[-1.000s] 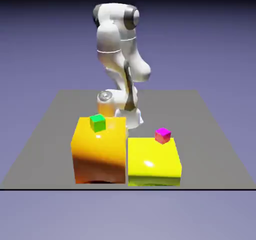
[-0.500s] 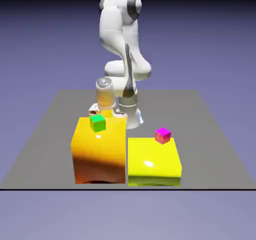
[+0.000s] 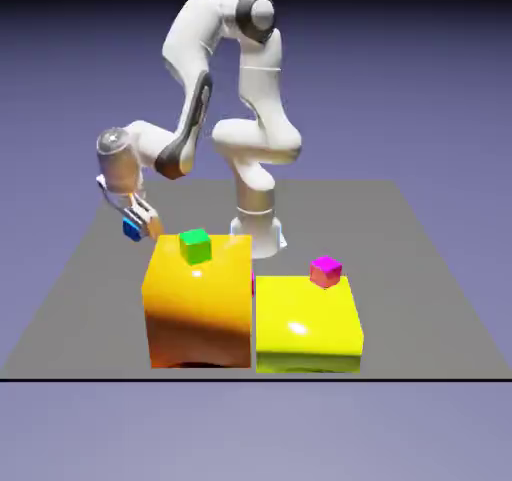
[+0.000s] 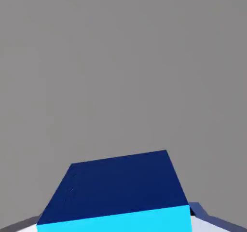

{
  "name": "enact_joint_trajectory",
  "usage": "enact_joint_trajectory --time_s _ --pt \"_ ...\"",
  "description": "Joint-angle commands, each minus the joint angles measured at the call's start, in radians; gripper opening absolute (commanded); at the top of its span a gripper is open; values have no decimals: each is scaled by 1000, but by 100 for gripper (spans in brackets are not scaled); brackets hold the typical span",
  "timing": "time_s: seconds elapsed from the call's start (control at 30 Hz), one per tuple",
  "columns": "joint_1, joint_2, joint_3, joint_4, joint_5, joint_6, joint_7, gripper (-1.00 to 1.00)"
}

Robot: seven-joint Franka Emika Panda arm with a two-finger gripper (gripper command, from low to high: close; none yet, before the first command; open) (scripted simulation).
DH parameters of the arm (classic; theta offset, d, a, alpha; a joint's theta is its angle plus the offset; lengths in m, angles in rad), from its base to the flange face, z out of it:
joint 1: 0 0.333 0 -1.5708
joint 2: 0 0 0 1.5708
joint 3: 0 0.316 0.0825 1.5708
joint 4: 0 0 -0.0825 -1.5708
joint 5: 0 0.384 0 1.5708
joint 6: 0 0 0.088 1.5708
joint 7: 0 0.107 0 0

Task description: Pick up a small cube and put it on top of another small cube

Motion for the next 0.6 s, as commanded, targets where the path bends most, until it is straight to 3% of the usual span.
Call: enact_joint_trajectory --time_s 0.0,0.4,0.57 --pt "6 4 34 27 -6 -12 -41 -100" --pt "181 18 438 263 36 -101 -563 -100" --pt "360 -27 492 216 127 -86 -646 -100"
